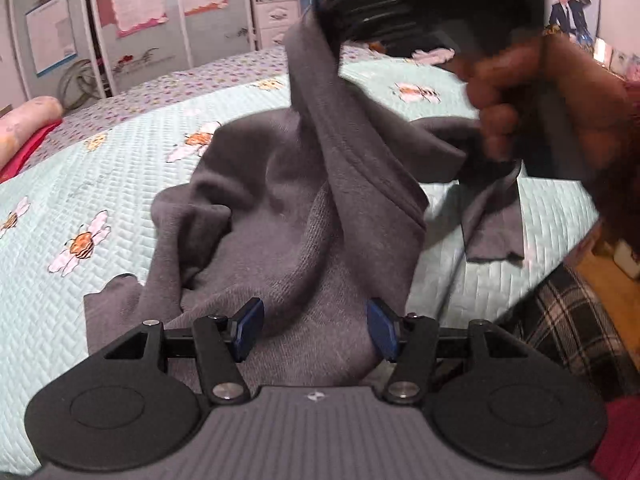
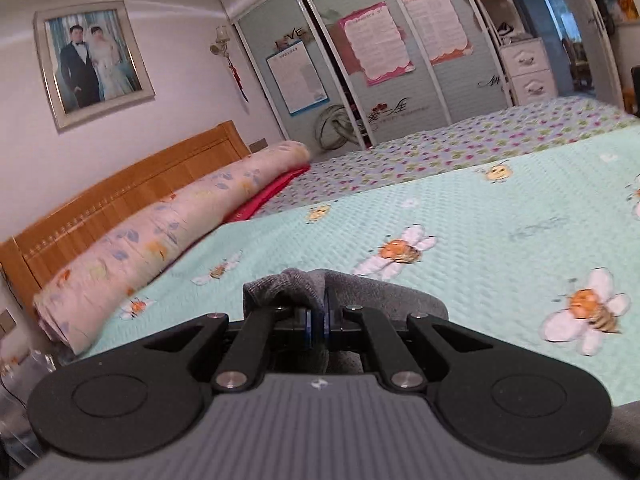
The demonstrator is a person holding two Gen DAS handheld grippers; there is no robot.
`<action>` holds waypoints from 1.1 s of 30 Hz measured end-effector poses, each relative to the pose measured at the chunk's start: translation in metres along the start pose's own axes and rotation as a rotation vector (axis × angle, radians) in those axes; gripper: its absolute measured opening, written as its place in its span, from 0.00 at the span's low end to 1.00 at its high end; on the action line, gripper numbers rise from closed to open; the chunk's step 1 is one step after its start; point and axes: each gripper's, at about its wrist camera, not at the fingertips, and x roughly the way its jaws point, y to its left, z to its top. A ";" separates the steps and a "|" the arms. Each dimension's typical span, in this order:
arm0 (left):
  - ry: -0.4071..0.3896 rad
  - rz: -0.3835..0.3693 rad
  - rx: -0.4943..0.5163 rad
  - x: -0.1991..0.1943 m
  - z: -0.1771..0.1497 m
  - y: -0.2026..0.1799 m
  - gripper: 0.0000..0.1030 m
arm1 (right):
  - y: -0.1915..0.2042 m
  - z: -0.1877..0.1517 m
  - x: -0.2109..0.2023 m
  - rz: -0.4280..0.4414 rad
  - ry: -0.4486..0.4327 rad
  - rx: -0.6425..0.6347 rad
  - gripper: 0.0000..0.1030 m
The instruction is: Fold clothes
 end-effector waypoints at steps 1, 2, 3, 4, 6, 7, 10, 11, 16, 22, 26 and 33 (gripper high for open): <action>-0.007 -0.012 -0.003 -0.003 0.000 0.003 0.58 | 0.002 0.004 0.005 0.010 -0.001 0.021 0.04; -0.013 -0.033 -0.013 -0.006 0.000 0.007 0.58 | 0.003 0.007 0.011 0.020 -0.001 0.042 0.04; -0.019 -0.054 -0.022 -0.008 0.000 0.012 0.58 | 0.005 0.011 0.016 0.030 -0.002 0.063 0.04; -0.023 -0.074 -0.035 -0.010 -0.001 0.016 0.58 | 0.006 0.015 0.022 0.040 -0.002 0.084 0.04; -0.007 -0.090 -0.045 -0.006 -0.001 0.016 0.58 | 0.009 0.022 0.033 0.059 -0.003 0.126 0.04; 0.004 -0.087 -0.036 -0.002 -0.001 0.012 0.58 | 0.010 0.025 0.038 0.068 -0.003 0.146 0.04; 0.039 -0.053 0.033 0.014 -0.002 -0.010 0.58 | 0.002 0.019 0.049 0.024 0.025 0.167 0.04; 0.050 -0.038 0.050 0.021 -0.002 -0.015 0.58 | 0.001 0.017 0.054 0.010 0.043 0.167 0.04; 0.104 0.053 0.016 0.056 0.004 -0.012 0.12 | 0.001 0.010 0.071 -0.022 0.102 0.126 0.06; 0.108 0.064 -0.147 0.061 0.018 0.032 0.08 | -0.020 -0.003 0.050 -0.065 0.099 0.087 0.12; 0.120 0.098 -0.140 0.069 0.029 0.040 0.08 | -0.039 -0.015 0.033 -0.094 0.101 0.080 0.31; 0.148 0.142 -0.163 0.084 0.048 0.054 0.07 | -0.055 -0.045 -0.023 -0.169 0.070 0.048 0.46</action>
